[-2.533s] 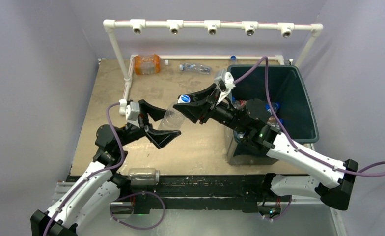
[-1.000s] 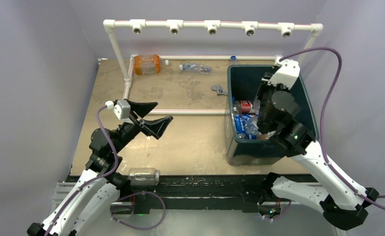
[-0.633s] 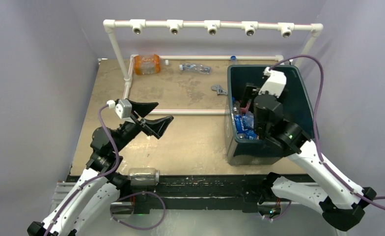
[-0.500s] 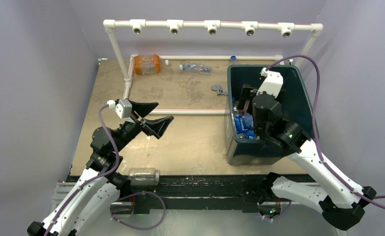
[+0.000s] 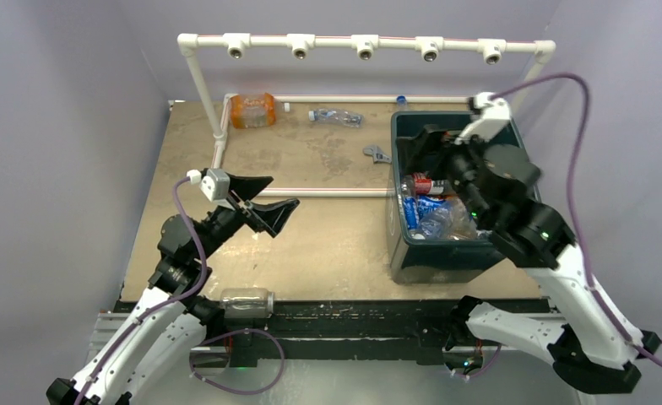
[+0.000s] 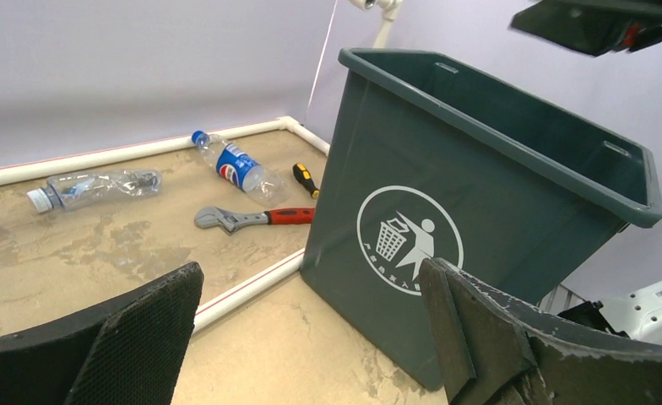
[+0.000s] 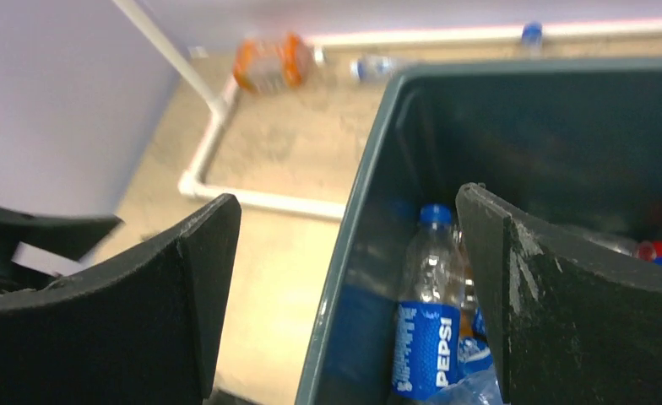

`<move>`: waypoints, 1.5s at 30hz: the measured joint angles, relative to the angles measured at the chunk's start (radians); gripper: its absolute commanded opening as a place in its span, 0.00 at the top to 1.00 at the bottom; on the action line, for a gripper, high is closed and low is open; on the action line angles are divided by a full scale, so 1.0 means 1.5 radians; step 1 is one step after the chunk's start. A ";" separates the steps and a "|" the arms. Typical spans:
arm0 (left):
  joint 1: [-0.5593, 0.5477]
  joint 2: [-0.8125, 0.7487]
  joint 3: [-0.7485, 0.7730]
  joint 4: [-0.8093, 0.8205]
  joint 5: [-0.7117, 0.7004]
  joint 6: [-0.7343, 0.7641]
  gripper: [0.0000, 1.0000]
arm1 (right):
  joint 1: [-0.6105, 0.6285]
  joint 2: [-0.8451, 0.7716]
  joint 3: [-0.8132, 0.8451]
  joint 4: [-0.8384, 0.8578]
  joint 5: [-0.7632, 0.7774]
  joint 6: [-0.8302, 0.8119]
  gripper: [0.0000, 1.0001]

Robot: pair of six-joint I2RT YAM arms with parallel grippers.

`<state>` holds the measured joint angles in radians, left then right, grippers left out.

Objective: Put the plastic bottles in the bin
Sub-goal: Place the plastic bottle in the trash bin, then move the trash bin to the center of the board.

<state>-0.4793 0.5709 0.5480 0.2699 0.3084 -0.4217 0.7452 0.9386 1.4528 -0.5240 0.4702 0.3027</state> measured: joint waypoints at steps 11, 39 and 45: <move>0.000 0.014 0.003 -0.010 -0.002 0.010 0.01 | 0.000 0.102 -0.045 -0.028 -0.066 -0.011 0.12; 0.000 0.032 0.009 -0.019 -0.002 0.014 0.01 | 0.001 0.173 0.023 -0.167 -0.051 -0.081 0.83; 0.000 0.032 0.009 -0.022 -0.002 0.014 0.01 | 0.018 0.159 0.029 -0.200 -0.080 -0.084 1.00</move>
<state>-0.4793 0.6182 0.5617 0.2371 0.3058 -0.4000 0.7727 1.1770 1.4960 -0.8238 0.3508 0.1768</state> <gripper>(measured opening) 0.993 0.339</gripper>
